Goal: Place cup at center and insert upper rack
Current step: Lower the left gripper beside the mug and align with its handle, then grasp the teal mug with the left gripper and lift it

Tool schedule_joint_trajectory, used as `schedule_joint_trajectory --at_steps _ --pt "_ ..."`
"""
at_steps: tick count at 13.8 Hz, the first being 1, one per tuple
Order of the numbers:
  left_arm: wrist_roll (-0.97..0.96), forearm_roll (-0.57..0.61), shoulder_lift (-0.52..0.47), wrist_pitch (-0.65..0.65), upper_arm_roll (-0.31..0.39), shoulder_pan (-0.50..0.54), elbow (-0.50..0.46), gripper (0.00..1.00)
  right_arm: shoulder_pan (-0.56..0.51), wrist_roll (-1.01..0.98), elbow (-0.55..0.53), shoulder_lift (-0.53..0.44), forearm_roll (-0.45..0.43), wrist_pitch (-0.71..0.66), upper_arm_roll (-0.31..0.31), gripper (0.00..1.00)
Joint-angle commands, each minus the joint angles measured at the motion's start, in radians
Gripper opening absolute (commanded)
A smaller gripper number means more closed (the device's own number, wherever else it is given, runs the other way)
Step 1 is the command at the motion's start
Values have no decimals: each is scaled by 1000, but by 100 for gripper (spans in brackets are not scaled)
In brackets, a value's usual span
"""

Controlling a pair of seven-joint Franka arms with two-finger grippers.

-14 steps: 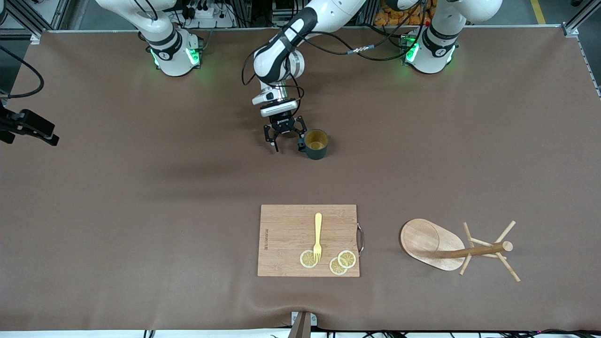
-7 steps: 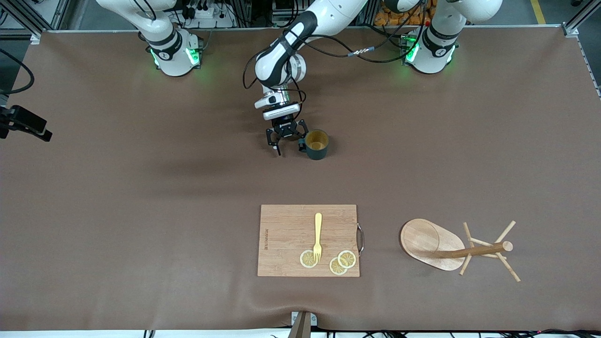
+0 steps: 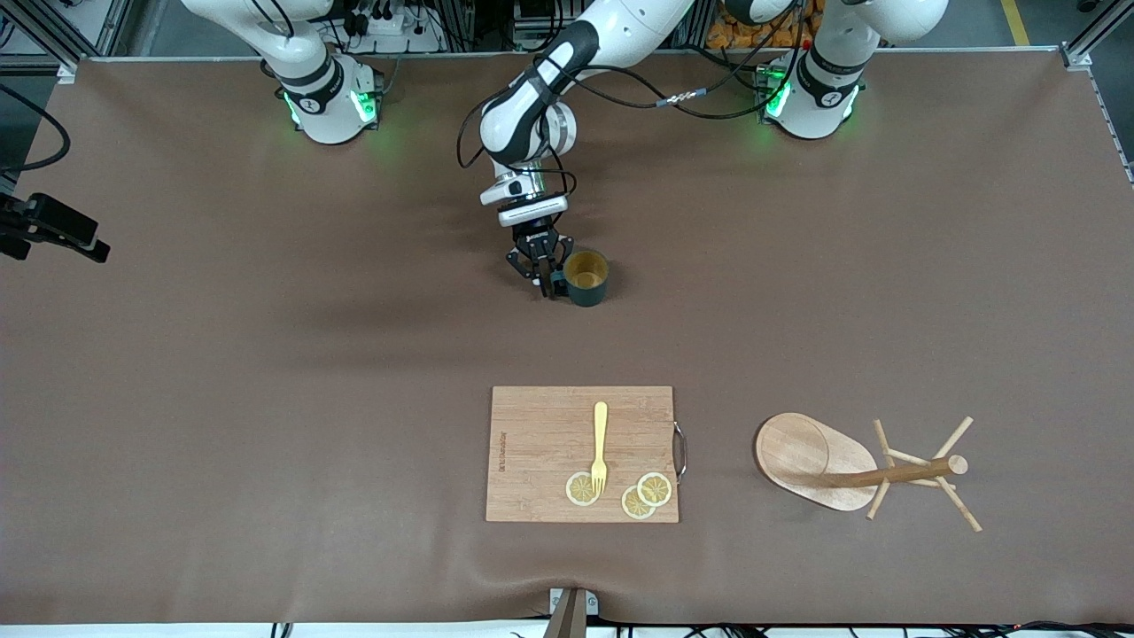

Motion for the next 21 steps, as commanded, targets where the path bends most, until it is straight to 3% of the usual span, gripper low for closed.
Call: schedule_joint_trajectory --at_steps 1,5,12,16,21 --pt "-7 25 0 -12 2 1 18 0 -4 -13 -29 -30 7 2 0 100" --pt "21 7 -52 -12 12 18 39 0 -7 -13 -39 -37 -10 -3 -3 100" --pt "229 -247 -162 -12 12 98 141 0 -3 -13 -122 -100 -10 62 -1 100" --pt "292 -370 -285 -12 12 214 139 0 -1 -13 -116 -100 -13 62 2 100" --pt "355 -510 -357 1 8 334 147 0 -3 -13 -102 -97 -19 59 2 100"
